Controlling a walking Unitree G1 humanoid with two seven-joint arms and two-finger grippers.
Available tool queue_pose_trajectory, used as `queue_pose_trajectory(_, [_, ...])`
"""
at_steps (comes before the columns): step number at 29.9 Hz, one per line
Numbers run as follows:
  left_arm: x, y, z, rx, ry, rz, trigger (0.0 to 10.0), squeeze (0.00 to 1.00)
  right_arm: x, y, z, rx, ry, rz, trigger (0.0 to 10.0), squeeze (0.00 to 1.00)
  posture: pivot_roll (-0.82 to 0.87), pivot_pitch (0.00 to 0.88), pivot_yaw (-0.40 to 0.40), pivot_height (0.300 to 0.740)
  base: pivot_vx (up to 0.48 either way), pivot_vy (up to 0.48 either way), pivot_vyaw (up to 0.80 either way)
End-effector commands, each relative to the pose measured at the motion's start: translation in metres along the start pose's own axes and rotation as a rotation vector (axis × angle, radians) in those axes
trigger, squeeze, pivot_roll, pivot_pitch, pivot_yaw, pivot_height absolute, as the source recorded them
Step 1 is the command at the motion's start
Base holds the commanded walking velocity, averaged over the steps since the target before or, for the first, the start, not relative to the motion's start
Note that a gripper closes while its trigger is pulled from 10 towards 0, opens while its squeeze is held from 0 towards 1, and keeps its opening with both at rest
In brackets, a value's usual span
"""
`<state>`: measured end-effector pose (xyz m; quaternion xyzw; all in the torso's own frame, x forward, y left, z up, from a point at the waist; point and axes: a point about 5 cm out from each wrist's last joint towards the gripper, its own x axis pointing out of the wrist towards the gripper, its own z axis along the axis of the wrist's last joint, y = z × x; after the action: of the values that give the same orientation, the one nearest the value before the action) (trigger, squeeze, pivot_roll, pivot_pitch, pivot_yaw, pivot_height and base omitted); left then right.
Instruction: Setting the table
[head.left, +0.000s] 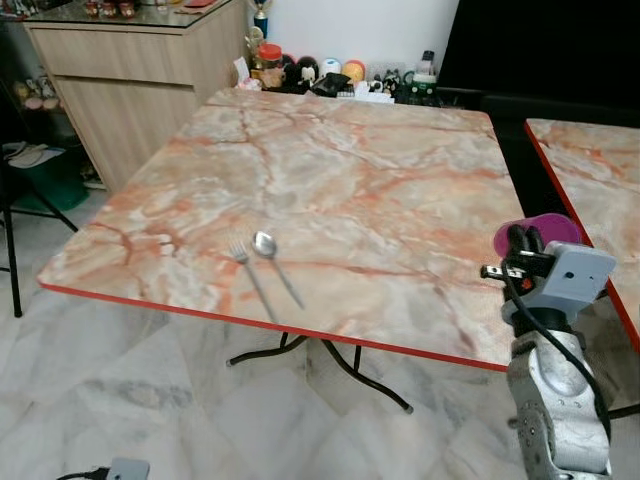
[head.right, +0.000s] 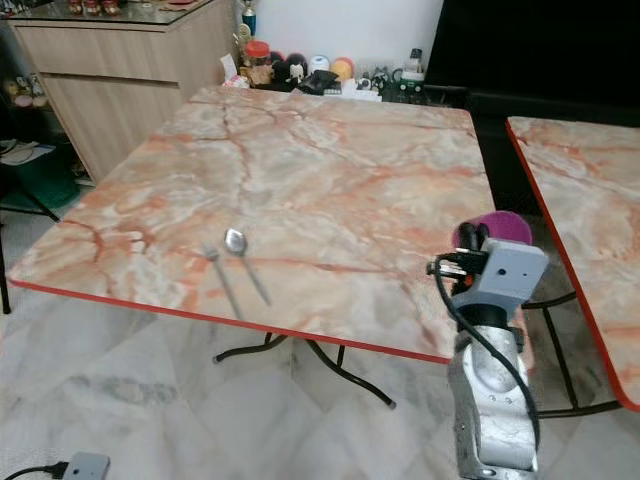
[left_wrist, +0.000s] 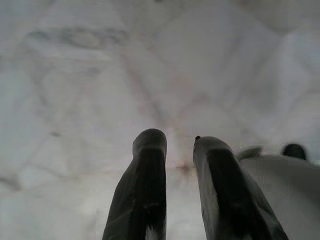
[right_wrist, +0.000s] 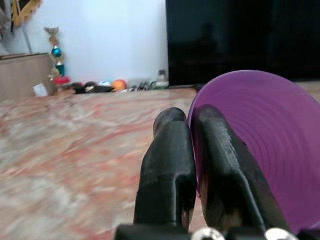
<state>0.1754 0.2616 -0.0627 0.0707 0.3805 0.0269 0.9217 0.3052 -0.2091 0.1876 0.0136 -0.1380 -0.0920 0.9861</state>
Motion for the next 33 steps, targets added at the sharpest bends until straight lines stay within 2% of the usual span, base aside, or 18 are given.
queue_pose_trajectory(1, [-0.0028,0.0039,-0.0075,-0.002,0.033,0.009,10.0,0.0,0.0015,0.0028,0.002,0.005,-0.011,0.004,10.0,0.0,0.05,0.121,-0.023,0.74,0.0,-0.48,0.0])
queue_pose_trajectory(9, [-0.0027,0.0043,-0.0072,-0.004,0.032,0.01,10.0,0.0,0.0033,0.0045,0.0019,0.022,-0.009,0.003,10.0,0.0,0.04,0.125,-0.021,0.74,0.0,-0.48,0.0])
queue_pose_trajectory(17, [-0.003,0.0035,-0.0081,-0.003,0.033,0.007,10.0,0.0,0.0022,0.0033,0.0023,0.021,-0.013,0.001,10.0,0.0,0.04,0.13,-0.021,0.74,0.0,-0.48,-0.7])
queue_pose_trajectory(33, [-0.0032,0.002,-0.0094,0.003,0.038,-0.002,10.0,0.0,0.0023,0.002,0.004,0.013,-0.022,-0.009,10.0,0.0,0.03,0.138,-0.018,0.74,0.0,-0.48,0.0])
